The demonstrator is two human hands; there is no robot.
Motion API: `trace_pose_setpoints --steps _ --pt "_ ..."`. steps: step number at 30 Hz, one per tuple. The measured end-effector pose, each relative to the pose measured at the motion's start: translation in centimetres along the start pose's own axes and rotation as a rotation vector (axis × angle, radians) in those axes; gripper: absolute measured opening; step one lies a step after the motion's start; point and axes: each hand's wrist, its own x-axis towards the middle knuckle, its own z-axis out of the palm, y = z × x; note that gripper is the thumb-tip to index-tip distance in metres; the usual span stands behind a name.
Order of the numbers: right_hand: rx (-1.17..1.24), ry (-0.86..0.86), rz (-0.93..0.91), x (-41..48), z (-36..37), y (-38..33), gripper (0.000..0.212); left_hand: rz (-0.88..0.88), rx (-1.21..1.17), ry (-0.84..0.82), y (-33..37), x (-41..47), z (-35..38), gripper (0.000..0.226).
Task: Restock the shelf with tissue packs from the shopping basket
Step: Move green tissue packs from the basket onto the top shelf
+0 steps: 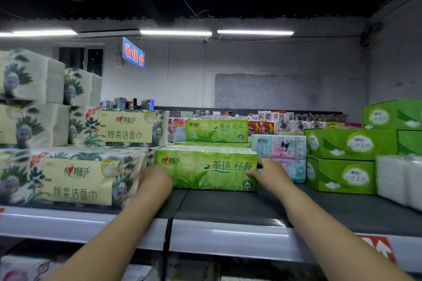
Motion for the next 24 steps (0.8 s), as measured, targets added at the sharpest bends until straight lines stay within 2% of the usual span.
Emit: trace_pose_setpoints --steps 5,11,13,15,16,18,24 --pt "-0.025 -0.004 0.006 0.1 0.2 0.1 0.035 0.058 -0.021 0.051 -0.1 0.2 0.6 0.027" --pt "-0.062 -0.024 -0.01 0.0 0.3 0.1 0.035 0.044 -0.076 0.223 0.3 0.1 0.1 0.039" --pt "-0.095 -0.013 -0.028 -0.3 0.3 0.0 0.051 0.086 -0.077 0.226 0.2 0.3 0.3 0.03" --pt "-0.081 0.07 -0.009 -0.6 -0.1 -0.2 0.073 0.11 -0.106 0.231 0.0 0.4 0.4 0.026" --pt "-0.074 0.129 -0.005 -0.7 -0.4 -0.3 0.076 0.116 -0.127 0.232 0.0 0.3 0.4 0.028" --pt "-0.068 0.207 -0.006 -0.9 -0.7 -0.4 0.073 0.142 -0.136 0.229 0.0 0.1 0.2 0.033" --pt "-0.069 0.245 -0.03 -0.9 -0.9 -0.5 0.059 0.211 -0.158 0.249 0.3 -0.8 0.1 0.029"
